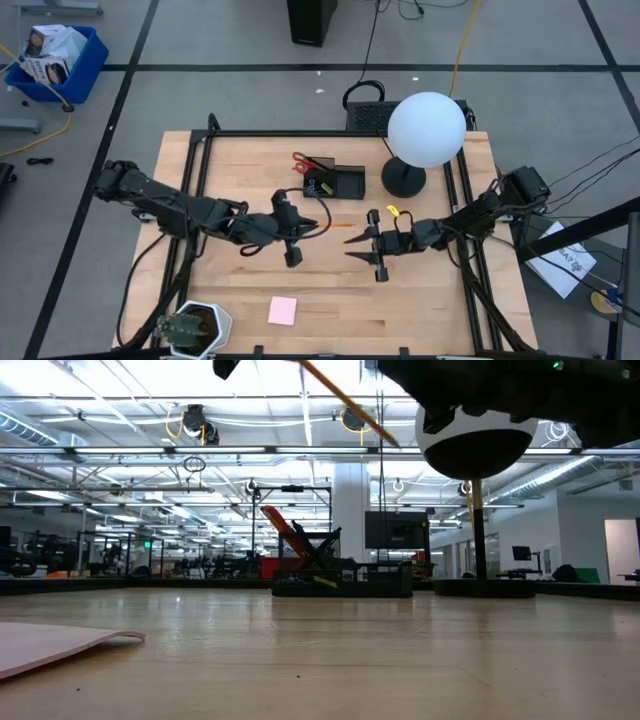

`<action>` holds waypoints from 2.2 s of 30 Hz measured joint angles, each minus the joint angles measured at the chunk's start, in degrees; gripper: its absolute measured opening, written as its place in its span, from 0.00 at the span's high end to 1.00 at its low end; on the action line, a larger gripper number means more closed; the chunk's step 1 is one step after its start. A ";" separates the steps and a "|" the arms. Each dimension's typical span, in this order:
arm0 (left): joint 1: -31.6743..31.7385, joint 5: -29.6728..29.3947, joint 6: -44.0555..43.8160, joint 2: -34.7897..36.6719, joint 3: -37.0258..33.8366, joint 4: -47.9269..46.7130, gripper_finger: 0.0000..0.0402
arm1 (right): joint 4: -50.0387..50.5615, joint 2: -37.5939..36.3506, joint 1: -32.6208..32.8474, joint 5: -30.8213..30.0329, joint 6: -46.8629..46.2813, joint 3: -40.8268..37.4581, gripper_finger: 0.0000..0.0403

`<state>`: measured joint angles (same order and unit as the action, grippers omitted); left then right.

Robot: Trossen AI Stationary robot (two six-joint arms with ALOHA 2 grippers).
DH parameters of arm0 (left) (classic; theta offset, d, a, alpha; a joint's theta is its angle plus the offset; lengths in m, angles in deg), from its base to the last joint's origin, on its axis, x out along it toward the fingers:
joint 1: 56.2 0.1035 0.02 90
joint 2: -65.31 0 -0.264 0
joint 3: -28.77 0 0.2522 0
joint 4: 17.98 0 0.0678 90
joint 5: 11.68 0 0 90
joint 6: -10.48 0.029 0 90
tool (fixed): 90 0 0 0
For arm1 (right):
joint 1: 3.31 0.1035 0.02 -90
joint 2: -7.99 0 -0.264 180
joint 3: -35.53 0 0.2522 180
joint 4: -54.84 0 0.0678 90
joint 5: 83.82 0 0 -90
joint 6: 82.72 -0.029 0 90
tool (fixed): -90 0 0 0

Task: Pick and place office supplies into organizer
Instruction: Put the yellow pencil into the black desk organizer

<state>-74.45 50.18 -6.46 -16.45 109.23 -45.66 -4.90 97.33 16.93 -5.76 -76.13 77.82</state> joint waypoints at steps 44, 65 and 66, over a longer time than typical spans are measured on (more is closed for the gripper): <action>37.47 18.80 -2.24 -8.99 20.26 -31.14 0.94 | -5.68 -0.02 7.88 -0.20 1.38 -0.04 0.74; 39.88 24.73 -0.73 -22.04 20.20 -26.74 0.93 | -4.63 -0.02 7.86 -0.20 1.42 -0.04 0.74; 39.88 24.95 -0.74 -22.36 20.20 -26.53 0.93 | -4.42 -0.02 7.88 -0.20 1.42 -0.04 0.74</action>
<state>-34.57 75.13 -7.20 -38.80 129.43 -72.20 -9.32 97.31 24.81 -5.96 -74.71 77.78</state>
